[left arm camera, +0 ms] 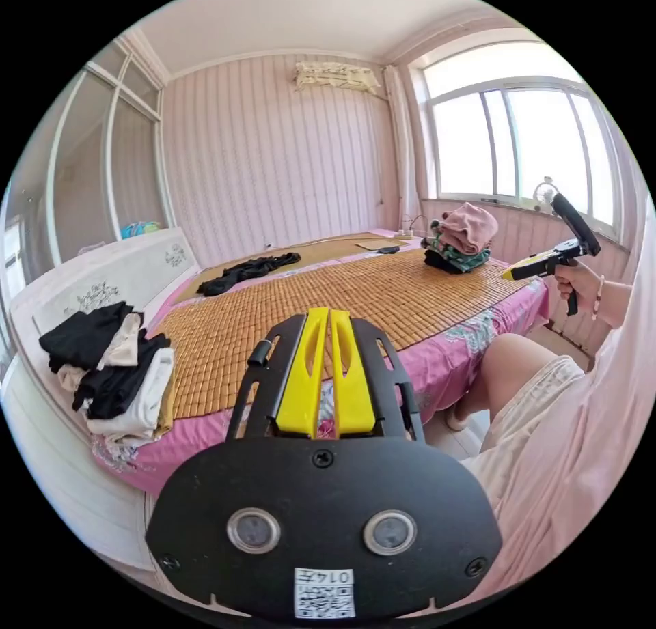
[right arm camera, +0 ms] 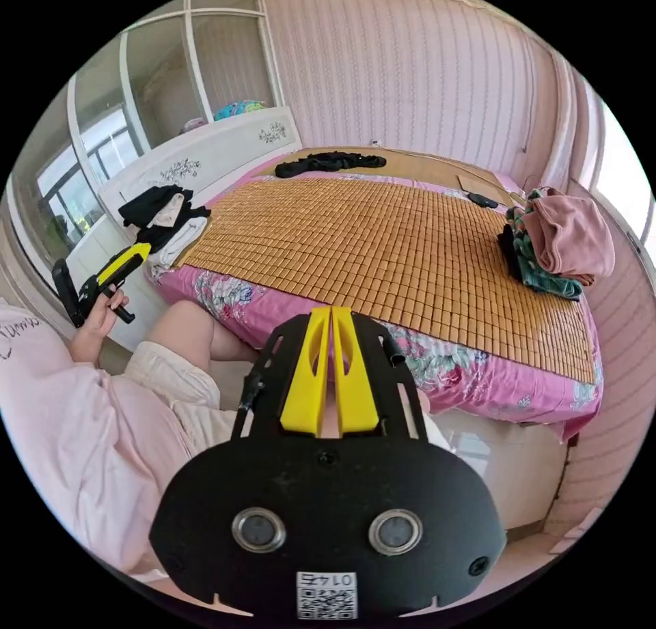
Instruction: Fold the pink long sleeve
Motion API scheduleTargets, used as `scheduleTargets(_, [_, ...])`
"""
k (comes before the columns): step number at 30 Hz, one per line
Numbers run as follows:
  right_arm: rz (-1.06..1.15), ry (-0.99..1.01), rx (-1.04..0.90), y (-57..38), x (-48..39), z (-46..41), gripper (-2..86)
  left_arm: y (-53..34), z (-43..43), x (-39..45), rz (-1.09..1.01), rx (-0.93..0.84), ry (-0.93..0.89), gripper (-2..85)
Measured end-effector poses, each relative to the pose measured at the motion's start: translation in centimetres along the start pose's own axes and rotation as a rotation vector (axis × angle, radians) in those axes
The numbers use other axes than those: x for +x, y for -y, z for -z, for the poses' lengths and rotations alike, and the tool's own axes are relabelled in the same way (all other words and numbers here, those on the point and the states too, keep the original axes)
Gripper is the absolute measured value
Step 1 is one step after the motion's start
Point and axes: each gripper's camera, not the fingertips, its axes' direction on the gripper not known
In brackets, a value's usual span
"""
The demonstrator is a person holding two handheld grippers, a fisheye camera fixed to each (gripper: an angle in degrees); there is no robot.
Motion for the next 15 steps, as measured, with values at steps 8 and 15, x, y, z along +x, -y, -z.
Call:
scheduleTargets(8, [-0.048, -0.512, 0.245, -7.5, 6.1, 2.7, -0.4, 5.4, -12.0, 12.8, -0.093, -0.023, -0.255, 7.4])
scheduleTargets(15, [-0.023, -0.446, 0.253, -3.5, 16.0, -2.4, 9.2, 11.0, -26.0, 22.8, -0.266, -0.052, -0.405, 9.8])
